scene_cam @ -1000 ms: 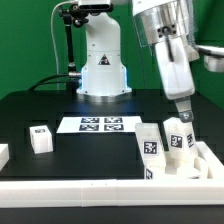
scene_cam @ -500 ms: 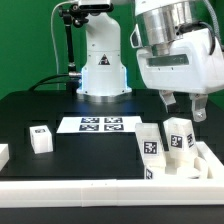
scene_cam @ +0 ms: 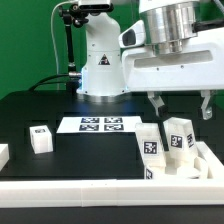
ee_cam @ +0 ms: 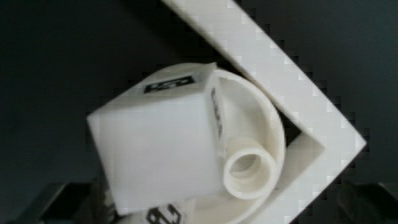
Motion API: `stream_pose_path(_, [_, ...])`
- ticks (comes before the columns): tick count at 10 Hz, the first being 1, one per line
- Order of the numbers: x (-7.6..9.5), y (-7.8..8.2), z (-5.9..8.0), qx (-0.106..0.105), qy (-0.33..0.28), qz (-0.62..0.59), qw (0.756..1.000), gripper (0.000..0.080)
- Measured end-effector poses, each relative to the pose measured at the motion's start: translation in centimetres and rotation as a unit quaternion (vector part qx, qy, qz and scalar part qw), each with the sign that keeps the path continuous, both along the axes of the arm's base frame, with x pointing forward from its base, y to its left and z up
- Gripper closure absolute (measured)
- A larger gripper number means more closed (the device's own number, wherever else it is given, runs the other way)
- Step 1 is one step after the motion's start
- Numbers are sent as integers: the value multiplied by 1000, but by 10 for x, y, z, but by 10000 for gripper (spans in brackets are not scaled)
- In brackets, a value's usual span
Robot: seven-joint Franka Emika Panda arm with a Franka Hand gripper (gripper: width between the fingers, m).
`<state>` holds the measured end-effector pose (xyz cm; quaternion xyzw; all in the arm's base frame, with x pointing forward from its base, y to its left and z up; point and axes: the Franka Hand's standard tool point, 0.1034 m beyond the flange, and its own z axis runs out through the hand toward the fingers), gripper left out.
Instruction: Assemble stool
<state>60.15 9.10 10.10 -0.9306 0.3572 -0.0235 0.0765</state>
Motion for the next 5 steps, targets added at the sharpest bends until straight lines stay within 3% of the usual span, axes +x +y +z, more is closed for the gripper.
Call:
stream_pose_path(2, [3, 2, 3, -34, -6, 123, 992, 150])
stream_pose_path(5, [7, 1, 7, -50, -16, 233, 971, 150])
